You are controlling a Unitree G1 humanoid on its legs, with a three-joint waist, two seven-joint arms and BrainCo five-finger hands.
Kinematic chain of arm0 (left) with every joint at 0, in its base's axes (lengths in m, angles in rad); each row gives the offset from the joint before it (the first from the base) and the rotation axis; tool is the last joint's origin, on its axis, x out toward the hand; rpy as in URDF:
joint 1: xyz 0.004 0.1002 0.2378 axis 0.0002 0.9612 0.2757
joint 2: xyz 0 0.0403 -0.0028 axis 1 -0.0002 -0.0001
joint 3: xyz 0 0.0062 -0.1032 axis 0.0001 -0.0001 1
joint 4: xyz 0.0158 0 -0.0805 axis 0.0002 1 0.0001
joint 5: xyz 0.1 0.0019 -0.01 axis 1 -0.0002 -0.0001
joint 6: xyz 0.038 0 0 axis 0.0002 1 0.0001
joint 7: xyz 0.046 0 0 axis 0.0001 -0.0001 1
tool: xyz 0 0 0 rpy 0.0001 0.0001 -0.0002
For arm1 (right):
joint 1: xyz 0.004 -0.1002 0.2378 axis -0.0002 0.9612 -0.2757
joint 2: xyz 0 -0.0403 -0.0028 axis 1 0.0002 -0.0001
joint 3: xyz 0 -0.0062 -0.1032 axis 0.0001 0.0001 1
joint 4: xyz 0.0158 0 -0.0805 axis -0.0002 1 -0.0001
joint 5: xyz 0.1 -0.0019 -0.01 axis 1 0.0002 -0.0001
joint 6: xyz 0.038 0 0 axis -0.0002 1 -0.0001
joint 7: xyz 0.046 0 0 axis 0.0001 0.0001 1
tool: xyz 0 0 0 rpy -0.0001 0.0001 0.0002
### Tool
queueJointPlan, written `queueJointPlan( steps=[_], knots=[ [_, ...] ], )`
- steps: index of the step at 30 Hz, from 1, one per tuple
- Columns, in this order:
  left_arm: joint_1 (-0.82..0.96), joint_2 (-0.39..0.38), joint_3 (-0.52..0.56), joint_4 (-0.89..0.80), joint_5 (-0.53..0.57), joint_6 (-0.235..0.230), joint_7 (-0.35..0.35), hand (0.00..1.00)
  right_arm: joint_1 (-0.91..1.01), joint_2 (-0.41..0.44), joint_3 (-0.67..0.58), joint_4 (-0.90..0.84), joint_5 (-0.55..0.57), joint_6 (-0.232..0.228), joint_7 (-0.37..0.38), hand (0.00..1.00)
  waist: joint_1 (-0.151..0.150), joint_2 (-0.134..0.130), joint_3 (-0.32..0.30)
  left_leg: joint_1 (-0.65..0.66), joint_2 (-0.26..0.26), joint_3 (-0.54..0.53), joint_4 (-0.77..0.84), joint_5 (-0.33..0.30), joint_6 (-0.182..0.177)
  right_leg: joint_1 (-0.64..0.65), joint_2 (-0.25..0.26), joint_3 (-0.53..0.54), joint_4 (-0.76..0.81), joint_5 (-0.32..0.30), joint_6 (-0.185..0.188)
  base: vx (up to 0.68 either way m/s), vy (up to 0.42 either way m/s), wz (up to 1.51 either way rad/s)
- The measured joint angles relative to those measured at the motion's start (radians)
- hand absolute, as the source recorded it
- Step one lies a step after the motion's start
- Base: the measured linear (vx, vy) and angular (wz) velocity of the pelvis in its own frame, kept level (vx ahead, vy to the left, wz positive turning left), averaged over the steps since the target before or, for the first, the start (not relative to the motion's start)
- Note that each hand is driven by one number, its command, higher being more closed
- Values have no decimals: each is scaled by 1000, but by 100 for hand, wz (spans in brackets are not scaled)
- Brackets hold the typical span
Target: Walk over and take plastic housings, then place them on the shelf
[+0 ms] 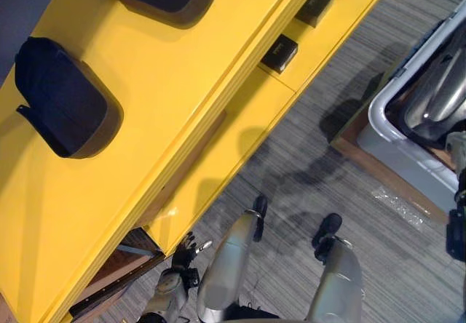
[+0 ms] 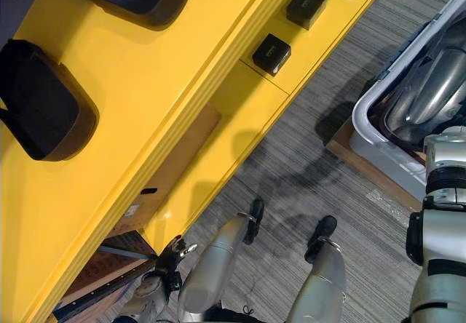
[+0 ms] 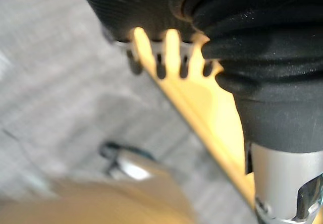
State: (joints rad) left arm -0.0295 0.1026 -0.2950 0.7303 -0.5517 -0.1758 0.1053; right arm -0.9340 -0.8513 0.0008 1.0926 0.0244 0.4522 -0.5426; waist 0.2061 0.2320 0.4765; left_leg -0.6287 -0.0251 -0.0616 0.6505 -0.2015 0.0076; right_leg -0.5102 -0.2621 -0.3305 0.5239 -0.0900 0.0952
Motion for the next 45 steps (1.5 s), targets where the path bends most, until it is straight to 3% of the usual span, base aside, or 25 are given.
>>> queueJointPlan(
  steps=[7, 9, 12, 13, 17, 20, 26, 31, 33, 37, 39, 43, 45],
  knots=[
    [13, -5, 8, -34, 6, 0, -5, 0, 80, 86, -18, 2, -96, -66, 21, 100, -16, -22, -1, 54, 29, 2, -3, -2, -1, 87, 32, -18, -59, 16, 0, -3, 16, -1],
    [21, 12, 11, -46, 38, 0, 2, 0, 113, 119, -18, -24, -134, -75, 26, 100, -30, -47, -1, 80, 41, 14, -18, -2, -2, 113, 44, -15, -86, 28, 0, 5, 17, -18],
    [22, 48, 18, -49, 126, 7, 10, 0, 166, 143, -14, -66, -203, -82, 57, 100, -59, -109, -1, 131, 55, 27, -49, -1, -5, 155, 62, 2, -129, 44, -3, 21, 13, -23],
    [21, 63, 26, -52, 136, 20, 8, 0, 191, 144, -13, -79, -218, -82, 71, 100, -66, -139, -4, 154, 64, 46, -64, 0, -5, 172, 72, 10, -152, 54, -5, 42, 12, -29],
    [19, 103, 51, -59, 170, 68, -8, 0, 267, 146, -19, -166, -248, -77, 85, 100, -114, -208, -7, 231, 78, 73, -117, 4, -12, 237, 93, 33, -221, 78, -9, 53, 7, -22],
    [-3, 113, 51, -91, 176, 87, -43, 0, 306, 143, -26, -254, -312, -73, 89, 100, -150, -218, -12, 269, 87, 83, -141, 6, -16, 277, 107, 38, -263, 96, -11, 61, -16, -13],
    [-106, 121, 11, -174, 117, 165, -131, 0, 314, 143, -49, -373, -403, -69, 118, 100, -176, -219, -12, 297, 104, 106, -160, 8, -24, 288, 126, 62, -282, 105, -18, 21, -13, -14],
    [-260, 124, -73, -183, 12, 283, -186, 0, 285, 139, -35, -458, -445, -88, 136, 100, -196, -222, -12, 300, 118, 128, -160, 4, -30, 278, 141, 90, -291, 116, -23, -5, 7, -15],
    [-337, 123, -80, -150, -42, 318, -197, 0, 270, 133, -34, -489, -465, -110, 136, 100, -208, -223, -12, 296, 120, 139, -161, 4, -30, 267, 143, 101, -291, 120, -24, -16, 18, -20],
    [-494, 124, -81, -81, -191, 356, -204, 0, 247, 116, -7, -563, -529, -211, 133, 100, -249, -235, -7, 314, 123, 175, -176, 4, -30, 260, 144, 136, -296, 128, -22, -9, 31, -22],
    [-542, 125, -81, -81, -243, 358, -214, 0, 247, 115, -7, -606, -554, -259, 130, 100, -258, -239, -8, 329, 123, 187, -190, 4, -30, 260, 144, 149, -300, 130, -21, 6, 27, -23],
    [-635, 115, -123, -87, -374, 357, -238, 0, 247, 117, 16, -651, -598, -396, 103, 100, -278, -240, -9, 373, 121, 215, -225, 5, -31, 274, 143, 176, -306, 131, -21, 34, 29, -17],
    [-643, 105, -123, -98, -381, 353, -230, 0, 258, 120, 26, -652, -612, -430, 102, 100, -287, -241, -9, 393, 120, 216, -236, 5, -31, 292, 144, 176, -311, 131, -21, 39, 21, -3]
  ],
)
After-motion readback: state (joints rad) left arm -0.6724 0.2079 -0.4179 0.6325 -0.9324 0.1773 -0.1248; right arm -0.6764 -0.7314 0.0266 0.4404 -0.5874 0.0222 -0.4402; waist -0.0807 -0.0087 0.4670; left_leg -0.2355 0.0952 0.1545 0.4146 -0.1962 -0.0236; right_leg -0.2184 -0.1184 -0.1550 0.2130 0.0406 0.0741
